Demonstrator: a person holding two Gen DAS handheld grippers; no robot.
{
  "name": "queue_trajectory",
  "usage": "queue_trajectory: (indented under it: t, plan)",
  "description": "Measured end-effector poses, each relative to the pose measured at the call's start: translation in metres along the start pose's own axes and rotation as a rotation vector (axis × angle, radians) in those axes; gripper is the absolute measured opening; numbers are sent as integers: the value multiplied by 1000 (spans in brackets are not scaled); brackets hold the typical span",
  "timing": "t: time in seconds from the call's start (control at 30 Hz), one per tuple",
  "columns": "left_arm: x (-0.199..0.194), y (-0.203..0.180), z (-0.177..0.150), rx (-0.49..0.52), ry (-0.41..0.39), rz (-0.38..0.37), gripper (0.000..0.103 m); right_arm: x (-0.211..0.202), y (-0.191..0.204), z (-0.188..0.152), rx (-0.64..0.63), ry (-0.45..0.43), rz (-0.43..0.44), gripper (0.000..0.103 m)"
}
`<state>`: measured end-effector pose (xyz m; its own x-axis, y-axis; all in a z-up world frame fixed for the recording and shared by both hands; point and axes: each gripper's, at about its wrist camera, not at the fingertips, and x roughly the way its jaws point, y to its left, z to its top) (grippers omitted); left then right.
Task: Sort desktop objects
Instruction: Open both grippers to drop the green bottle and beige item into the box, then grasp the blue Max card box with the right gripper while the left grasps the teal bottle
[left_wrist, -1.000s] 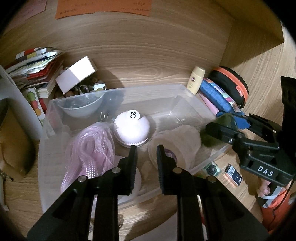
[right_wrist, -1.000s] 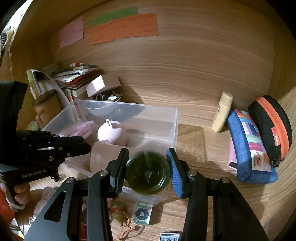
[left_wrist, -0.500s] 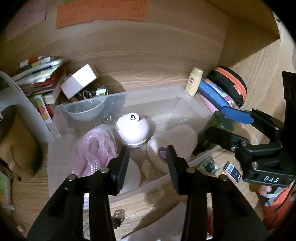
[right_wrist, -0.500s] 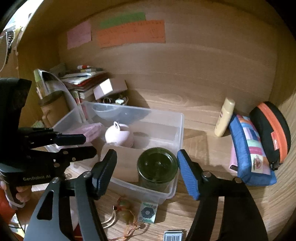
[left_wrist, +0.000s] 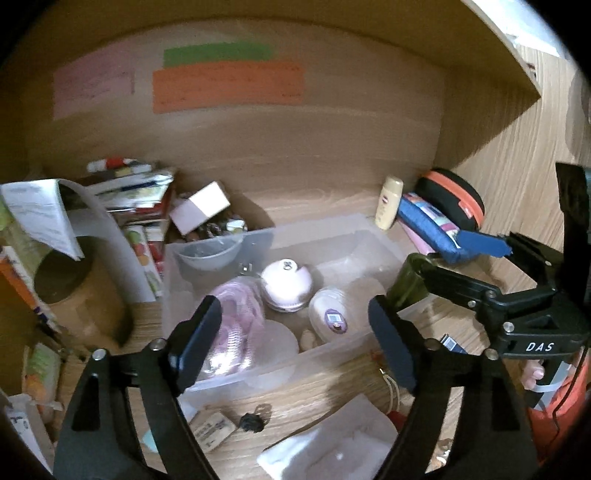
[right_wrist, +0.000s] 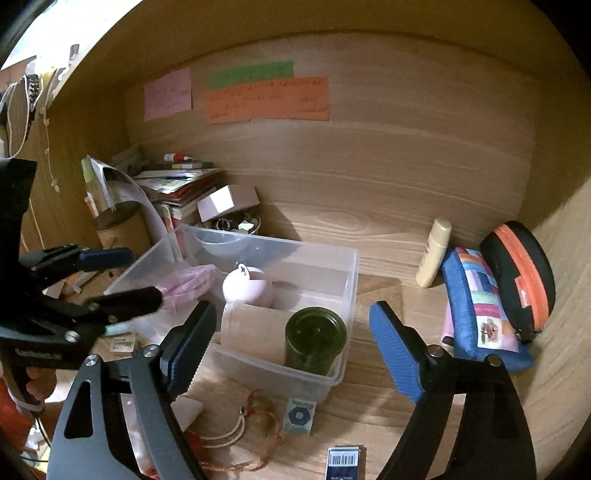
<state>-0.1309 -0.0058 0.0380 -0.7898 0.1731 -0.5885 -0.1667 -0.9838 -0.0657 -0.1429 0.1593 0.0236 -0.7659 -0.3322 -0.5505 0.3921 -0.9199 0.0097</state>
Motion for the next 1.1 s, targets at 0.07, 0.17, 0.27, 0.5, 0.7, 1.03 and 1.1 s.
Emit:
queue_trajectory:
  t: [0.07,0.17,0.27,0.5,0.7,1.03,1.1]
  plan:
    - [-10,6,0,-12,-17,13,89,-5,-1,0,12,1,1,84]
    - [-25,18,-2,-26,-43,44,92,-13,-2,-1,25,3,-5,86]
    - [-36,37,-8,-39,-49,90,93,-23,-4,-4,30,-3,-24,87]
    - [-44,85,-36,-88,42,203,93,-41,-14,-17,32,7,-99,88]
    - [-29,100,-66,-71,123,249,93,-41,-25,-34,56,63,-154,88]
    - [15,106,-93,-53,275,172,68,-40,-46,-75,127,179,-169,88]
    - [17,106,-93,-57,272,162,66,-38,-47,-81,127,198,-172,86]
